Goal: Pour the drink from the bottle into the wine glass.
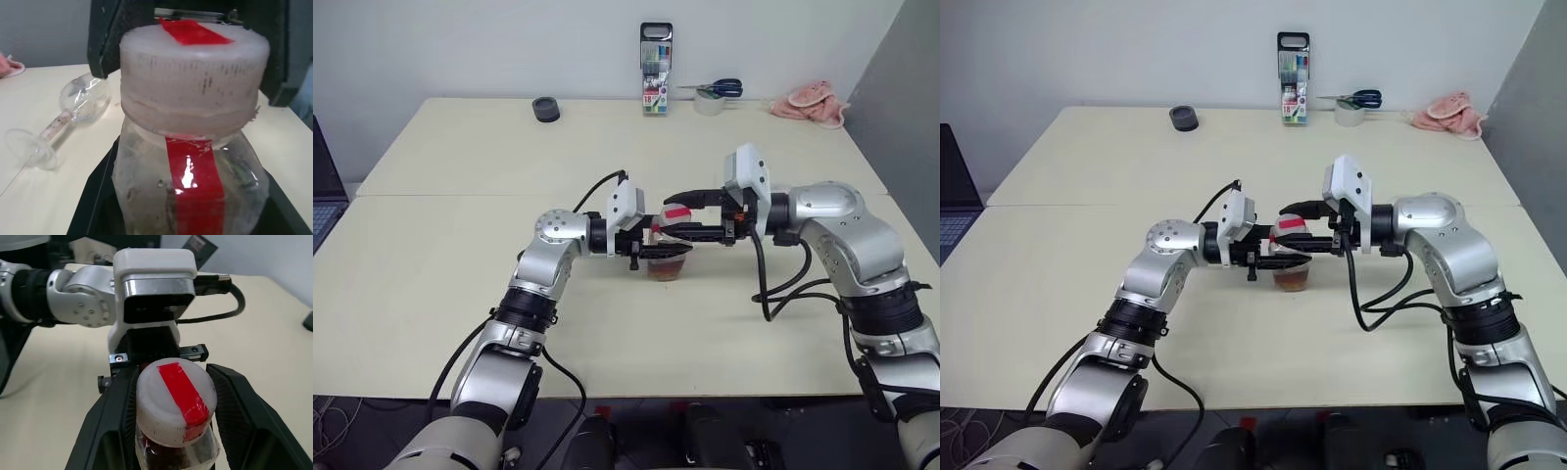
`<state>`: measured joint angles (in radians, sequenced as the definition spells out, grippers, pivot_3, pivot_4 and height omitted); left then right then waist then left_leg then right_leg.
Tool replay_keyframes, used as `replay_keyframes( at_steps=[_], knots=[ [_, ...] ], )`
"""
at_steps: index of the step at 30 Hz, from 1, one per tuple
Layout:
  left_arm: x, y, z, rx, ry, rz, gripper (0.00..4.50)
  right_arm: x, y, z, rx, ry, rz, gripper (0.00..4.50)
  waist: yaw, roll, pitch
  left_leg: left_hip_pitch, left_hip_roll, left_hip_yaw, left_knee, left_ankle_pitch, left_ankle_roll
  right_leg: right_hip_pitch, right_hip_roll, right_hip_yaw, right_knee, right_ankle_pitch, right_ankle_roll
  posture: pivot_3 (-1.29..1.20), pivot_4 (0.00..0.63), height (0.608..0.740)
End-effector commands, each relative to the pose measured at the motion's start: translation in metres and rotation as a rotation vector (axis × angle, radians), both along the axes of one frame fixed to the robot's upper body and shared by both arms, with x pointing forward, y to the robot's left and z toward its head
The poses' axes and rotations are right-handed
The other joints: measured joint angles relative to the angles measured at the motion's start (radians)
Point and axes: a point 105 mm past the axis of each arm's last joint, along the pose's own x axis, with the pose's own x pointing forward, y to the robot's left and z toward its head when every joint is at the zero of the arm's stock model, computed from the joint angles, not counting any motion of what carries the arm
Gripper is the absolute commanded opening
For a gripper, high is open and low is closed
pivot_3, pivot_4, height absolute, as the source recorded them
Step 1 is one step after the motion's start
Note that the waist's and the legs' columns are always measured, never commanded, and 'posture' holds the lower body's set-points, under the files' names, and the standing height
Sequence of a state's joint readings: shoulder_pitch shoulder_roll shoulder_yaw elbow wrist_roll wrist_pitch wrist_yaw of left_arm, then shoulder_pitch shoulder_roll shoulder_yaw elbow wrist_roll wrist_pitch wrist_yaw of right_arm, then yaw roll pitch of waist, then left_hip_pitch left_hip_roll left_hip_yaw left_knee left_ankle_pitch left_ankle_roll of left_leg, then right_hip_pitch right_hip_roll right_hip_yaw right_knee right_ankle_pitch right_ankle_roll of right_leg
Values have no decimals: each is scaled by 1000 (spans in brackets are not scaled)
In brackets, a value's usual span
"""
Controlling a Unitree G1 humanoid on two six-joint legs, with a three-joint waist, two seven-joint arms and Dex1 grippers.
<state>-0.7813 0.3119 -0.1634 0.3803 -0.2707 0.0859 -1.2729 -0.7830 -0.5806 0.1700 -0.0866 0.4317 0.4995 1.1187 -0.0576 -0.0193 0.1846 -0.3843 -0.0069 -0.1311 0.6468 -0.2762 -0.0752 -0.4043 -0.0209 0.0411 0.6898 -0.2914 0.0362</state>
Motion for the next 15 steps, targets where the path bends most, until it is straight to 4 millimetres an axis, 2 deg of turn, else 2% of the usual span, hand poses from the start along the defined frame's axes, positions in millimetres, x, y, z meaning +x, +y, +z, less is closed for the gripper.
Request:
replay_keyframes(
  at_steps=[1, 3, 6, 10, 15],
  knots=[
    [9, 8, 19, -83, -10, 72, 1744, -4, -4, 12, 109, -45, -63, 2595, 1, 0, 0, -1, 0, 0, 0, 0, 0, 0, 0, 0, 0, 0, 0, 0, 150, 740],
    [12, 8, 20, -102, -1, 99, 1744, -1, -10, 16, 138, -108, -151, 3196, 1, 0, 0, -1, -1, 0, 1, 1, -2, 0, -2, 0, 0, 0, 0, 0, 150, 740],
    [19, 7, 20, -104, -5, 133, 1744, -13, -15, 19, 172, -152, -265, 4270, 4, 0, 0, -3, -2, -1, 3, 1, -2, -1, -3, 0, 0, 0, 0, 0, 150, 740],
    [25, 4, 21, -101, -19, 153, 1744, -20, -10, 14, 288, -151, -472, 4315, 7, 0, 0, -4, -1, -1, 2, 2, -3, -1, -2, 0, 0, 0, 0, 0, 150, 740],
    [28, -1, 21, -101, -35, 156, 1744, -17, 10, 5, 371, -158, -649, 4315, 1, 0, 0, -3, -1, 0, 3, 2, -3, -2, -2, 1, 3, 0, 0, 0, 150, 740]
  ],
)
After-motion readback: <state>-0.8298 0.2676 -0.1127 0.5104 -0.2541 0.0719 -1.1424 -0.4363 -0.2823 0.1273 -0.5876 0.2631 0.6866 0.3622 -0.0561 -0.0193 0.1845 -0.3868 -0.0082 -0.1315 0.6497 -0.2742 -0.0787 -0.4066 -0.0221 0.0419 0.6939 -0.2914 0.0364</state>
